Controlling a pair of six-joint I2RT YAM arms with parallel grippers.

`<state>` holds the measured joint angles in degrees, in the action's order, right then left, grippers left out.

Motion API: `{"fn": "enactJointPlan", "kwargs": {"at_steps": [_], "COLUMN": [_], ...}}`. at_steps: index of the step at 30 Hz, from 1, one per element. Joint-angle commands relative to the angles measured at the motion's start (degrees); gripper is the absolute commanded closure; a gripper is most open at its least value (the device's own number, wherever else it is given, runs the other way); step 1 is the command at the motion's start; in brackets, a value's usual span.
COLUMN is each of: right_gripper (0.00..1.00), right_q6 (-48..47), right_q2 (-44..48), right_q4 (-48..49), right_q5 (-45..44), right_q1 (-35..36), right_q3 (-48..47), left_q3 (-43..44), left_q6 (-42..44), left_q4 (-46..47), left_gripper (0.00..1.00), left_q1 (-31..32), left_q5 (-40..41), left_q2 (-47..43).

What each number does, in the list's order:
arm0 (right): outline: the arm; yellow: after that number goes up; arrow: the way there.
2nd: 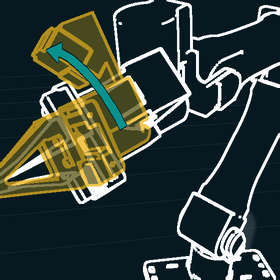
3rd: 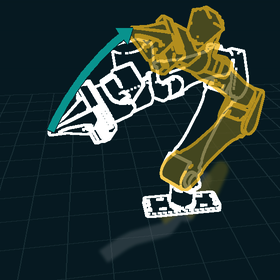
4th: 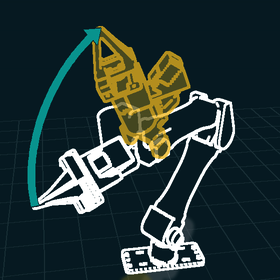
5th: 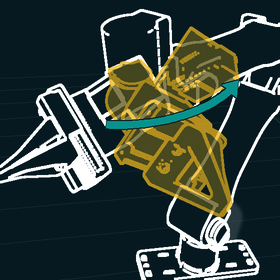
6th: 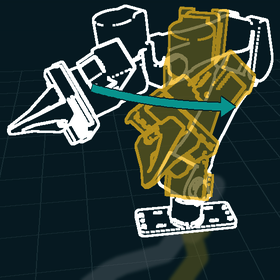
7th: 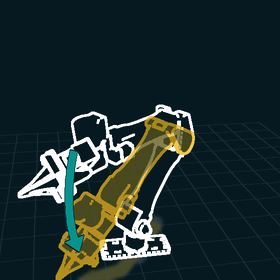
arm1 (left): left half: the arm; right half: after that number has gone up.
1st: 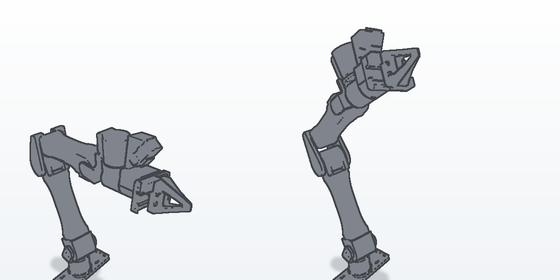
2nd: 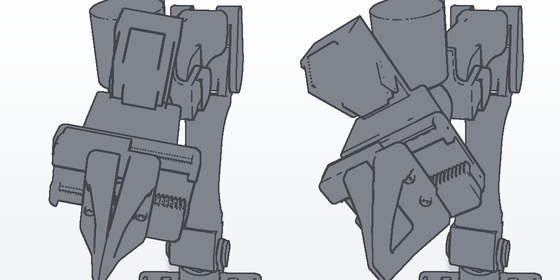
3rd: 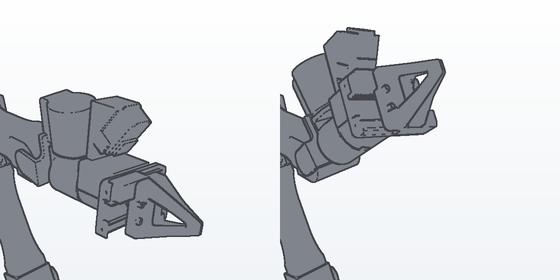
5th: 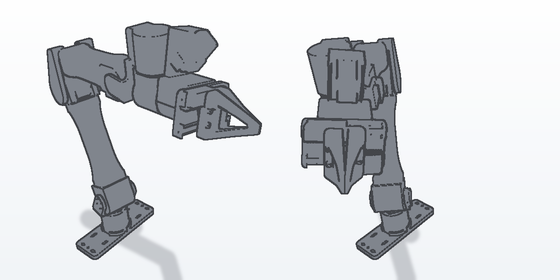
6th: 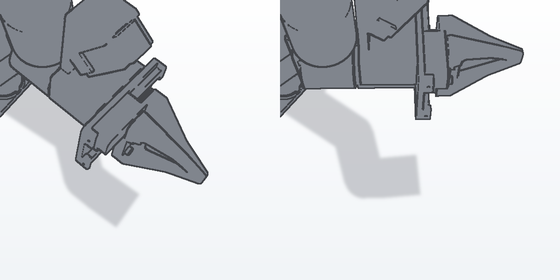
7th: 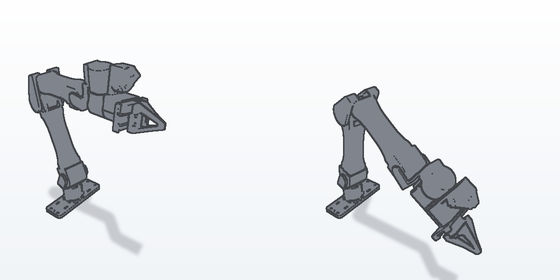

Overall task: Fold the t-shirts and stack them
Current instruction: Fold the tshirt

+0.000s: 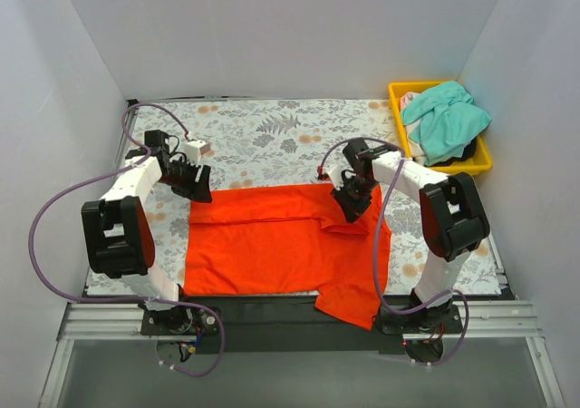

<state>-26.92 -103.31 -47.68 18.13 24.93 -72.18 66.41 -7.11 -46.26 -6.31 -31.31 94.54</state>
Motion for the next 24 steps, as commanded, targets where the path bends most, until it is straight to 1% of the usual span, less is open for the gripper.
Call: {"fn": "enactJointPlan", "kwargs": {"at_steps": [1, 6, 10, 13, 16, 17, 18, 19, 20, 24], "right_gripper": [0.88, 0.88, 0.87, 0.85, 0.77, 0.72, 0.68, 0.68, 0.68, 0.69], "right_q6": [0.02, -0.68, -1.65, -2.52, -2.35, -2.18, -1.65, -0.52, 0.02, 0.99], "right_q2": [1.52, 2.15, 2.49, 4.16, 5.22, 5.05, 4.0, 3.03, 1.81, -3.38], "right_q4": [-0.57, -2.14, -4.34, -6.27, -6.55, -6.37, -6.11, -5.93, -5.58, -4.18], "right_q5": [-2.58, 0.5, 3.66, 4.19, 5.86, 4.38, 2.72, 0.61, -3.41, -9.07], "right_q1": [2.58, 7.23, 7.59, 4.53, -1.71, -3.12, -5.05, -5.67, -6.11, -7.52], "right_q3": [2.48, 6.52, 4.86, 0.74, -4.78, -5.94, -7.0, -9.1, -9.9, -11.75], "left_q3": [1.7, 2.05, 2.4, 2.67, 2.76, 2.93, 3.02, 3.2, 3.63, 4.43], "left_q6": [0.08, -0.09, -0.62, -2.02, -4.48, -5.27, -6.15, -7.98, -8.7, -10.99], "left_q4": [-0.67, -0.94, -1.11, -1.37, -1.73, -1.64, -1.55, -1.73, -1.99, -3.39], "left_gripper": [0.43, 0.43, 0.43, 0.43, 0.43, 0.43, 0.43, 0.44, 0.45, 0.48], "left_q1": [-0.11, -0.2, -0.2, -0.2, -0.46, -0.46, -0.46, -0.55, -0.55, -0.55], "left_q5": [-1.56, -1.74, -2.0, -2.0, -1.83, -1.48, -1.21, -0.77, -0.6, 0.2], "left_q2": [-0.24, 0.29, 0.91, 1.34, 1.96, 2.66, 3.27, 3.72, 4.33, 8.02]}}
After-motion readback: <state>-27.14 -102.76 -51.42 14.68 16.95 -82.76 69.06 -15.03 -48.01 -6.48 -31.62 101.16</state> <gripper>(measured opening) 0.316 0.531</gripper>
